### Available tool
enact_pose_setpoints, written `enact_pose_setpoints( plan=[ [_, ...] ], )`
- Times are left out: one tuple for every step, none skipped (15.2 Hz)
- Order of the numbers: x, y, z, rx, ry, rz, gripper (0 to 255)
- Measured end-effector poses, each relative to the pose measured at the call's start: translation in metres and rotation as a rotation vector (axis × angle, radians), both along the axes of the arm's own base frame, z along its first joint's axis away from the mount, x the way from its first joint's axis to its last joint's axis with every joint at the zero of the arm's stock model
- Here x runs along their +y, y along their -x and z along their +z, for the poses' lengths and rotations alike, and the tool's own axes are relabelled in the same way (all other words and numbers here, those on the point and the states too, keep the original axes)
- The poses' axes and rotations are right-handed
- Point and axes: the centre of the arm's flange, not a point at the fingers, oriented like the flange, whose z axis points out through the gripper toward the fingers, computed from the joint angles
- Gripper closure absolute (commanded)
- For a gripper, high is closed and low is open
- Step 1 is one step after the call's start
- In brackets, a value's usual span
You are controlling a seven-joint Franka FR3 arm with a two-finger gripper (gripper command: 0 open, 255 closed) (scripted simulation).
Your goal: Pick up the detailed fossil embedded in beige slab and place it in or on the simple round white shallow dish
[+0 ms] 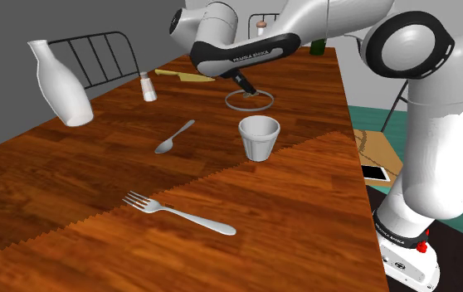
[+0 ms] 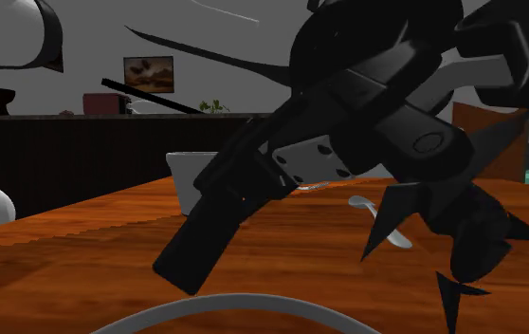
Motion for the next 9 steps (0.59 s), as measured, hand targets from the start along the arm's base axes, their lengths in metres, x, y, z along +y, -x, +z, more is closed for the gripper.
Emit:
enact_pose_setpoints(
  plan=[
    [0.009,-0.001,0.008,0.0,0.0,0.0,0],
    [0.017,-0.003,0.015,0.0,0.0,0.001,0],
    [0.022,-0.004,0.018,0.0,0.0,0.0,0],
    [0.024,-0.004,0.02,0.0,0.0,0.0,0],
    [0.025,-0.004,0.021,0.0,0.0,-0.001,0],
    [0.025,-0.004,0.022,0.0,0.0,-0.001,0],
    [0.025,-0.004,0.022,0.001,0.0,-0.001,0],
    [0.025,-0.004,0.022,0.001,0.0,-0.001,0],
    [0.025,-0.004,0.022,0.001,0.0,-0.001,0]
  ],
)
